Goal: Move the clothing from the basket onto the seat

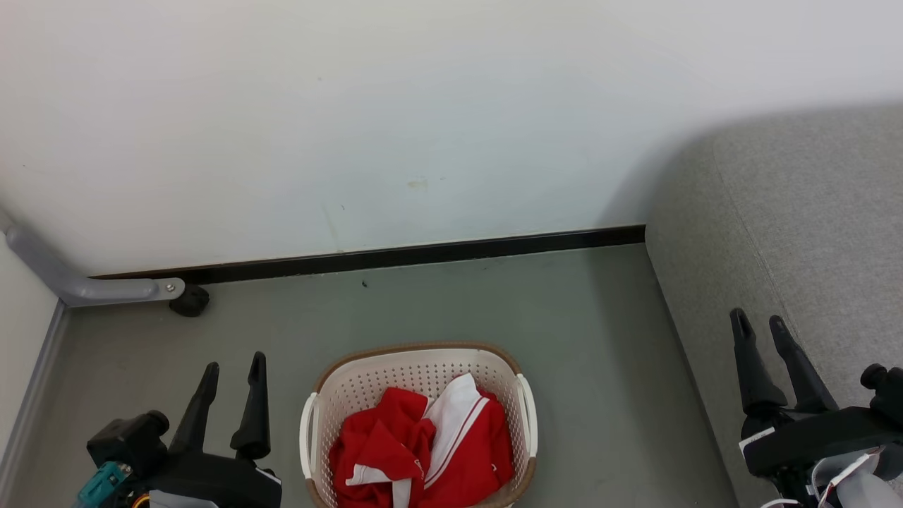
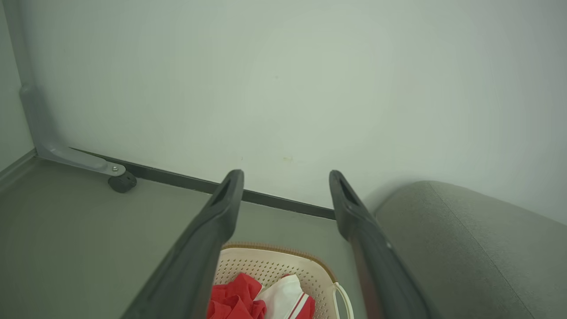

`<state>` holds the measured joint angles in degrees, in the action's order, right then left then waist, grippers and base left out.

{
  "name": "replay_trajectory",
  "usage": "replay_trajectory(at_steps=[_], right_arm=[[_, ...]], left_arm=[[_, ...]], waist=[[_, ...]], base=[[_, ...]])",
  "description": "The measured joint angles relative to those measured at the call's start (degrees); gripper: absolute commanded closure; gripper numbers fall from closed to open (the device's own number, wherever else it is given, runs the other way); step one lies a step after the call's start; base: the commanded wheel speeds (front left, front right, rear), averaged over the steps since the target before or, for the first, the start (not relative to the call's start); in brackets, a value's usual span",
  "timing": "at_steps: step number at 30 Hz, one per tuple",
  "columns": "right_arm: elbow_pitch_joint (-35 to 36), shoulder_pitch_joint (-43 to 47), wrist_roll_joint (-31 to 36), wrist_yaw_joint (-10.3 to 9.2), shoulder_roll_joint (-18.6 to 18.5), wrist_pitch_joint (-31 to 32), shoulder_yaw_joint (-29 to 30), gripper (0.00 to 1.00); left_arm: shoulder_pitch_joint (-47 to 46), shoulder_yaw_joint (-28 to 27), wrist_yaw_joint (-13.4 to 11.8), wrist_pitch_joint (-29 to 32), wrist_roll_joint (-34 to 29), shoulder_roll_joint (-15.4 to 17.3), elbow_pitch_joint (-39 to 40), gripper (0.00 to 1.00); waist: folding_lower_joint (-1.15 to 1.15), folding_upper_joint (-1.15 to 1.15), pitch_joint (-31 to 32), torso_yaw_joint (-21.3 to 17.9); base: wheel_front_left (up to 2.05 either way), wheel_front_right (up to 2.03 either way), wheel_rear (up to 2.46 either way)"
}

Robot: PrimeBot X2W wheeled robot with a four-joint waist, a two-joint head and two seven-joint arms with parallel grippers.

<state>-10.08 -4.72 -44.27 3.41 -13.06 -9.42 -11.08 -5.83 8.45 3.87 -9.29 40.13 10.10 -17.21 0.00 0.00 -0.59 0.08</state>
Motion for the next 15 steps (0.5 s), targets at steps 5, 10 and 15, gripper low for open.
replay_trajectory(at_steps=[5,10,15], right_arm=[[0.2,-0.6,5.7,-1.26,-1.1,-1.0,-0.8,0.0],[0.7,-0.6,10.3,-2.18,-1.5,-2.1,-2.0,0.0],[0.8,-0.6,13.9,-2.8,-1.8,-3.1,-2.4,0.0]], left_arm=[[-0.4,1.1,-0.9,-1.2,-5.6,0.8,-0.3,0.0],[-0.9,1.6,-1.4,-2.3,-9.6,0.8,-0.4,0.0],[-1.0,1.8,-1.9,-3.2,-13.4,0.9,-0.9,0.0]], waist=[[0.0,0.0,-0.1,-0.1],[0.0,0.0,-0.2,-0.2],[0.0,0.0,-0.3,-0.2]], base=[[0.0,0.0,0.0],[0.0,0.0,0.0],[0.0,0.0,0.0]])
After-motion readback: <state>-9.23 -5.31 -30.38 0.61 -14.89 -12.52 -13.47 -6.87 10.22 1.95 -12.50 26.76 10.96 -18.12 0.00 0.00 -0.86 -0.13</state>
